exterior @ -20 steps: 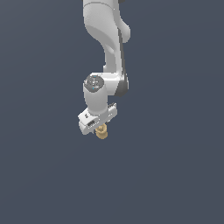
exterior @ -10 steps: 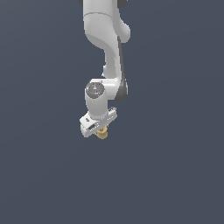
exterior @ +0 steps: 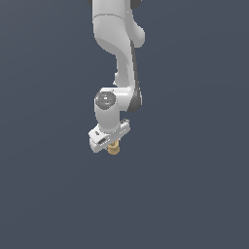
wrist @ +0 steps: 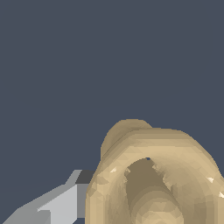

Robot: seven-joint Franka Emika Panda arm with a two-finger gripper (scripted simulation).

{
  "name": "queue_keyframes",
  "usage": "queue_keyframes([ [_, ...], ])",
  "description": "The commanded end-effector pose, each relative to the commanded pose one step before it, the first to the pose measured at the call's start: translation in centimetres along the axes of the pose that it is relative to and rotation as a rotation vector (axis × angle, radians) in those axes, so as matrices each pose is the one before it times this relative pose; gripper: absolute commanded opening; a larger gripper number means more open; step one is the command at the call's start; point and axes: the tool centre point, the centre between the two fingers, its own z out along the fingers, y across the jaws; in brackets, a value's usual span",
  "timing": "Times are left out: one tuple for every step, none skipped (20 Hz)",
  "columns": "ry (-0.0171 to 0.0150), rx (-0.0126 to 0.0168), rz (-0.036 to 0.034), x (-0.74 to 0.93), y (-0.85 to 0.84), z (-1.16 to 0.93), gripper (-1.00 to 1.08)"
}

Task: Pick up the object and move it to a goal position.

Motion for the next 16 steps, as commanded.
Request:
queue_keyframes([
  [0.00015, -0.00001, -0.00015, -0.001, -0.022, -0.082, -1.00],
  [0.00000, 0.00000, 0.00000, -0.022, -0.020, -0.121, -1.00],
  [0.00000, 0.00000, 0.00000, -0.030, -0.028, -0.170, -1.00],
  [0.00000, 0.00000, 0.00000, -0.039, -0.036, -0.219, -1.00],
  [0.00000, 0.00000, 0.00000, -0.047, -0.044, -0.268, -1.00],
  [0.00000, 0.00000, 0.00000, -0.056, -0.052, -0.318, -1.00],
  [0.00000, 0.00000, 0.00000, -0.065, -0.060, -0.368, -1.00],
  [0.00000, 0.00000, 0.00000, -0.073, -0.068, -0.419, -1.00],
  [0.00000, 0.00000, 0.00000, -0.082, -0.077, -0.470, -1.00],
  [-0.00040, -0.00019, -0.00021, -0.079, -0.095, -0.512, -1.00],
  [0.00000, 0.00000, 0.00000, -0.100, -0.093, -0.574, -1.00],
  [0.00000, 0.00000, 0.00000, -0.109, -0.102, -0.628, -1.00],
  [0.00000, 0.00000, 0.00000, -0.118, -0.110, -0.682, -1.00],
  [0.00000, 0.00000, 0.00000, -0.126, -0.119, -0.738, -1.00],
  [0.00000, 0.00000, 0.00000, -0.135, -0.128, -0.796, -1.00],
  [0.00000, 0.00000, 0.00000, -0.144, -0.137, -0.854, -1.00],
])
